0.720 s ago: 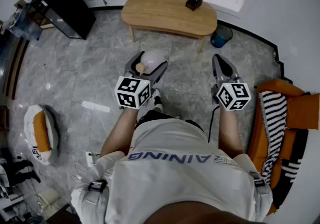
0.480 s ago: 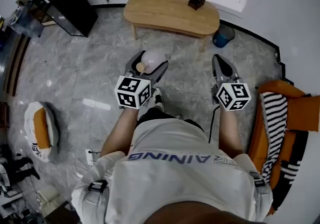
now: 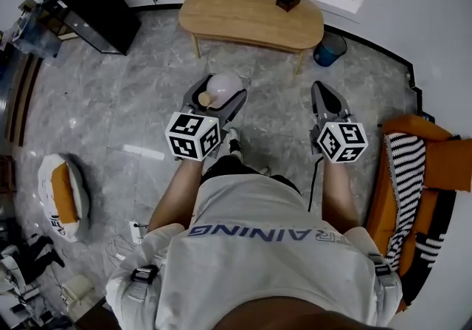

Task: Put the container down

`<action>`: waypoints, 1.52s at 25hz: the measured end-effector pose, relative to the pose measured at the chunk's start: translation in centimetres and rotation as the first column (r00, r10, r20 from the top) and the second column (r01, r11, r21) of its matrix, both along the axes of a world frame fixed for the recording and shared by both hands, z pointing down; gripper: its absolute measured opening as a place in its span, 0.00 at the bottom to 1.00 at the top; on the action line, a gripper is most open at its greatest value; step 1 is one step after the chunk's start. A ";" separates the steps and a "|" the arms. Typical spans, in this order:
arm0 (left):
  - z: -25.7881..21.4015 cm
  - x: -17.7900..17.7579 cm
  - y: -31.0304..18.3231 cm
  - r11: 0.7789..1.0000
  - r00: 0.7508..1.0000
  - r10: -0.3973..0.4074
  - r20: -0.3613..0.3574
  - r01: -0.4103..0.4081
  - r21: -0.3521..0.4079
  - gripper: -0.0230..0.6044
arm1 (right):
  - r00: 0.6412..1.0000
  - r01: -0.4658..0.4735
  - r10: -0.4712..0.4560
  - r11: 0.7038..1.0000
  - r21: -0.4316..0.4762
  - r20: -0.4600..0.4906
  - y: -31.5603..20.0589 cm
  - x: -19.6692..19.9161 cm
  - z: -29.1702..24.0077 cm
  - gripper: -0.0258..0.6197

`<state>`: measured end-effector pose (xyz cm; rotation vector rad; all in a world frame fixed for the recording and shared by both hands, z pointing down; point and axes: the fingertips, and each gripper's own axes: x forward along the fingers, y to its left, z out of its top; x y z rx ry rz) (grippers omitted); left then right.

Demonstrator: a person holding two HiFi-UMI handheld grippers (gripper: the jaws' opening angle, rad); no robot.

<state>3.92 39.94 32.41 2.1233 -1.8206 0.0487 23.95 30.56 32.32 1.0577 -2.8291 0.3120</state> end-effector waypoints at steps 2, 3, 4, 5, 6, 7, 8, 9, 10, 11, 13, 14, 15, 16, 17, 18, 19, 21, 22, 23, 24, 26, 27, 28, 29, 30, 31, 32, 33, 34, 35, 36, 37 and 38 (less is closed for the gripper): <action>0.3 -0.7 -1.3 1.000 1.000 0.008 -0.001 -0.008 -0.010 0.66 | 1.000 -0.004 0.004 1.000 -0.005 0.016 -1.1 -0.4 0.2 0.06; 0.6 -1.0 -2.1 1.000 1.000 0.012 -0.003 -0.012 -0.017 0.66 | 1.000 -0.008 0.008 1.000 -0.008 0.017 -1.7 -0.7 0.4 0.06; 0.8 -1.5 -2.9 1.000 1.000 0.017 -0.004 -0.017 -0.024 0.66 | 1.000 -0.014 0.014 1.000 -0.013 0.015 -2.5 -1.0 0.8 0.06; 1.1 -2.0 -3.8 0.999 1.000 0.022 -0.006 -0.022 -0.032 0.66 | 1.000 -0.021 0.022 1.000 -0.020 0.014 -3.3 -1.3 1.1 0.06; 1.4 -2.5 -4.7 0.999 1.000 0.028 -0.011 -0.029 -0.041 0.66 | 0.999 -0.029 0.030 0.999 -0.031 0.014 -4.2 -1.9 1.6 0.06; 1.8 -3.2 -5.7 0.998 0.999 0.034 -0.019 -0.035 -0.052 0.66 | 0.999 -0.036 0.036 0.998 -0.043 0.015 -5.1 -2.5 2.0 0.06; 2.1 -4.0 -6.7 0.997 0.999 0.039 -0.027 -0.040 -0.060 0.66 | 0.999 -0.040 0.041 0.998 -0.055 0.016 -6.0 -3.3 2.4 0.06; 2.2 -4.8 -7.7 0.997 0.999 0.043 -0.032 -0.045 -0.066 0.66 | 0.999 -0.042 0.043 0.997 -0.065 0.013 -6.9 -4.2 2.8 0.06; 2.3 -5.6 -8.9 0.996 0.998 0.049 -0.034 -0.051 -0.068 0.66 | 0.999 -0.043 0.044 0.997 -0.070 0.009 -7.9 -5.0 3.0 0.06; 2.3 -6.5 -10.1 0.996 0.998 0.055 -0.033 -0.057 -0.067 0.66 | 0.999 -0.046 0.046 0.996 -0.072 0.005 -9.0 -5.9 3.1 0.06; 2.2 -8.2 -12.5 0.995 0.997 0.071 -0.026 -0.072 -0.064 0.66 | 0.998 -0.057 0.057 0.996 -0.067 0.001 -11.2 -7.6 2.9 0.06; 2.1 -9.1 -13.5 0.995 0.997 0.079 -0.020 -0.080 -0.062 0.66 | 0.998 -0.066 0.067 0.996 -0.060 0.002 -12.4 -8.3 2.5 0.06; 2.0 -10.1 -14.5 0.994 0.996 0.087 -0.014 -0.087 -0.060 0.66 | 0.997 -0.078 0.079 0.996 -0.051 0.005 -13.4 -9.0 2.1 0.06; 1.8 -11.1 -15.5 0.994 0.996 0.094 -0.008 -0.094 -0.057 0.66 | 0.996 -0.092 0.093 0.995 -0.039 0.008 -14.4 -9.7 1.6 0.06; 1.7 -12.1 -16.4 0.994 0.995 0.100 -0.003 -0.100 -0.053 0.66 | 0.994 -0.108 0.109 0.994 -0.027 0.011 -15.3 -10.2 1.2 0.06; 1.6 -12.9 -17.3 0.993 0.995 0.105 -0.001 -0.104 -0.049 0.66 | 0.992 -0.124 0.124 0.992 -0.016 0.013 -16.1 -10.6 0.8 0.06; 1.5 -13.7 -18.1 0.993 0.994 0.108 -0.001 -0.108 -0.045 0.66 | 0.991 -0.136 0.136 0.991 -0.009 0.014 -16.9 -11.0 0.5 0.06; 1.6 -14.9 -19.4 0.993 0.994 0.111 -0.005 -0.111 -0.042 0.66 | 0.989 -0.149 0.149 0.989 -0.006 0.012 -18.2 -11.9 0.4 0.06; 1.7 -15.4 -19.9 0.993 0.994 0.110 -0.011 -0.111 -0.041 0.66 | 0.989 -0.150 0.150 0.989 -0.007 0.009 -18.6 -12.4 0.4 0.06; 1.8 -15.8 -20.4 0.993 0.994 0.109 -0.018 -0.110 -0.040 0.66 | 0.989 -0.148 0.148 0.989 -0.008 0.004 -19.1 -12.9 0.4 0.06; 1.8 -16.2 -21.0 0.993 0.994 0.109 -0.025 -0.110 -0.039 0.66 | 0.989 -0.145 0.145 0.989 -0.008 -0.002 -19.5 -13.4 0.4 0.06; 1.9 -16.8 -22.3 0.993 0.994 0.109 -0.033 -0.110 -0.042 0.66 | 0.990 -0.141 0.141 0.990 -0.005 -0.008 -20.7 -14.0 0.1 0.06; 2.0 -17.0 -23.1 0.993 0.994 0.109 -0.033 -0.110 -0.045 0.66 | 0.990 -0.139 0.139 0.990 -0.004 -0.009 -21.4 -14.2 0.0 0.06; 2.1 -17.1 -23.9 0.993 0.994 0.108 -0.033 -0.110 -0.047 0.66 | 0.990 -0.138 0.138 0.990 -0.005 -0.013 -22.2 -14.2 -0.1 0.06; 2.1 -17.1 -24.7 0.993 0.994 0.107 -0.033 -0.109 -0.047 0.66 | 0.991 -0.136 0.135 0.991 -0.006 -0.017 -23.0 -14.2 0.1 0.06; 2.2 -17.1 -25.4 0.993 0.994 0.105 -0.031 -0.107 -0.048 0.66 | 0.991 -0.133 0.133 0.991 -0.009 -0.020 -23.8 -14.2 0.3 0.06; 2.3 -17.2 -26.1 0.993 0.994 0.103 -0.028 -0.104 -0.049 0.66 | 0.991 -0.131 0.131 0.991 -0.012 -0.020 -24.7 -14.3 0.5 0.06; 2.4 -17.3 -26.9 0.994 0.995 0.100 -0.023 -0.101 -0.051 0.66 | 0.991 -0.129 0.129 0.991 -0.017 -0.016 -25.7 -14.4 0.7 0.06; 2.5 -17.6 -27.8 0.994 0.995 0.097 -0.018 -0.098 -0.056 0.66 | 0.992 -0.127 0.127 0.992 -0.021 -0.012 -26.7 -14.7 0.9 0.06; 2.6 -17.8 -28.8 0.994 0.996 0.092 -0.014 -0.093 -0.062 0.66 | 0.992 -0.123 0.122 0.992 -0.025 -0.008 -27.9 -15.0 1.1 0.06; 2.8 -18.1 -29.8 0.994 0.996 0.087 -0.012 -0.088 -0.068 0.66 | 0.993 -0.116 0.116 0.993 -0.028 -0.005 -29.1 -15.4 1.2 0.06; 2.9 -18.3 -30.9 0.994 0.997 0.081 -0.012 -0.082 -0.074 0.66 | 0.994 -0.109 0.109 0.994 -0.030 -0.003 -30.4 -15.8 1.3 0.06; 2.9 -18.5 -32.0 0.994 0.997 0.076 -0.011 -0.077 -0.078 0.66 | 0.995 -0.102 0.102 0.994 -0.031 0.000 -31.8 -16.1 1.3 0.06; 2.9 -18.6 -33.3 0.994 0.997 0.073 -0.010 -0.074 -0.081 0.66 | 0.995 -0.095 0.095 0.995 -0.031 0.003 -33.2 -16.4 1.3 0.06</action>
